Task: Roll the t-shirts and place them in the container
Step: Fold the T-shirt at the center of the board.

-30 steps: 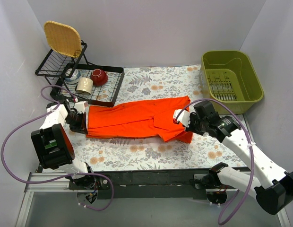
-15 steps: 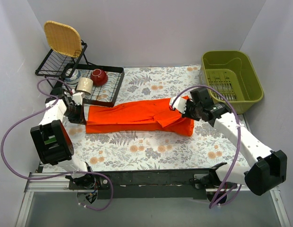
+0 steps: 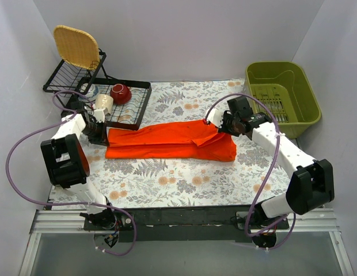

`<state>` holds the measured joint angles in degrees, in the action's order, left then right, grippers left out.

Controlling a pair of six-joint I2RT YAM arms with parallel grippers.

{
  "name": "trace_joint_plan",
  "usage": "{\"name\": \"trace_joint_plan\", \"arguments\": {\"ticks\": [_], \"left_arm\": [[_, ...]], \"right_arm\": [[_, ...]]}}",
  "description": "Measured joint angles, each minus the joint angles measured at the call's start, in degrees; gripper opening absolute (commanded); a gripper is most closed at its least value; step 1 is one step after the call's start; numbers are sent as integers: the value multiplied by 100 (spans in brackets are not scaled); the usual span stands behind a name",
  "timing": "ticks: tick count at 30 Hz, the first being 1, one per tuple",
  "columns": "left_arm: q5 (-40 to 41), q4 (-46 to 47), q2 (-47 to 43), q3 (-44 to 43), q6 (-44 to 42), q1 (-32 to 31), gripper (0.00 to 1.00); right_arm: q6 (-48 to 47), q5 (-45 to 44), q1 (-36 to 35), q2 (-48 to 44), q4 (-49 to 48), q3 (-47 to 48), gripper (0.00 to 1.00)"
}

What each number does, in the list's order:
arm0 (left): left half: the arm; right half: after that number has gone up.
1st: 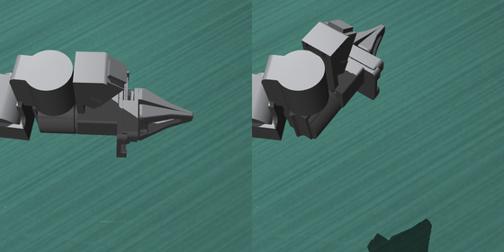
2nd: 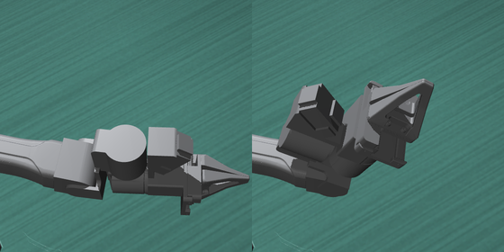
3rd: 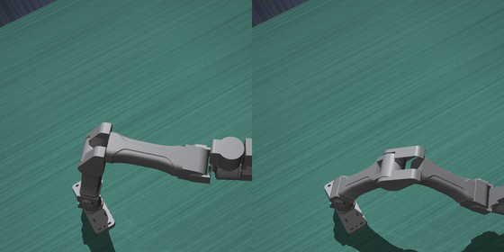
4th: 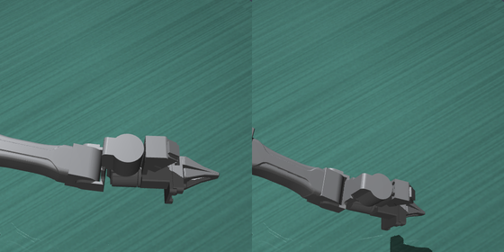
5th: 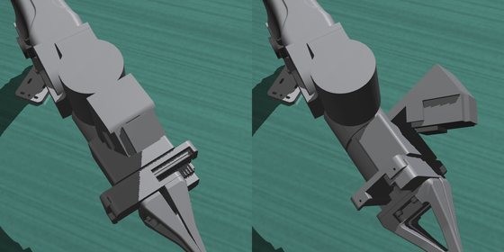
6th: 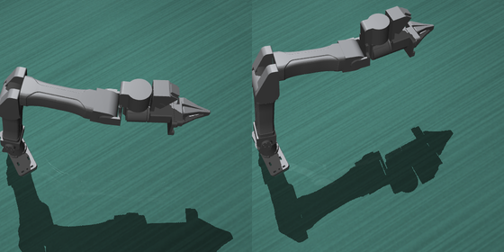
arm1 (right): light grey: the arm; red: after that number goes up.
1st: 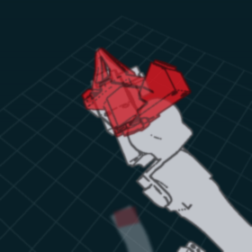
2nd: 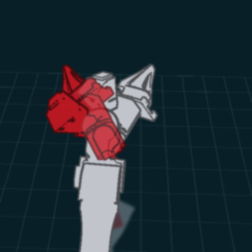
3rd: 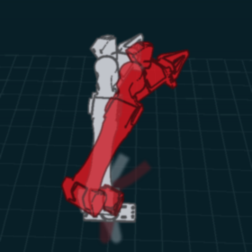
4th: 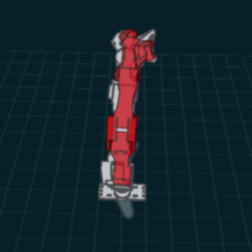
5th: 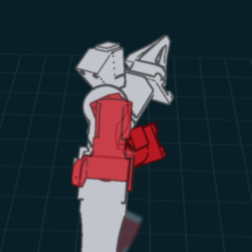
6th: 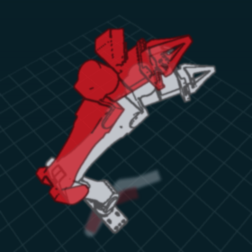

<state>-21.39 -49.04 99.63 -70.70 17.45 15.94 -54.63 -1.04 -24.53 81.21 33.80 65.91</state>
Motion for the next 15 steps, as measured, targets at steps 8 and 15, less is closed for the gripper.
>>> {"name": "trace_joint_plan", "arguments": {"ticks": [8,15], "left_arm": [[87,122,114,-83,83,-11,0],[111,151,389,-323,144,-15,17]], "right_arm": [[-24,15,15,457,-136,247,1],[-72,13,15,883,-249,533,1]]}}
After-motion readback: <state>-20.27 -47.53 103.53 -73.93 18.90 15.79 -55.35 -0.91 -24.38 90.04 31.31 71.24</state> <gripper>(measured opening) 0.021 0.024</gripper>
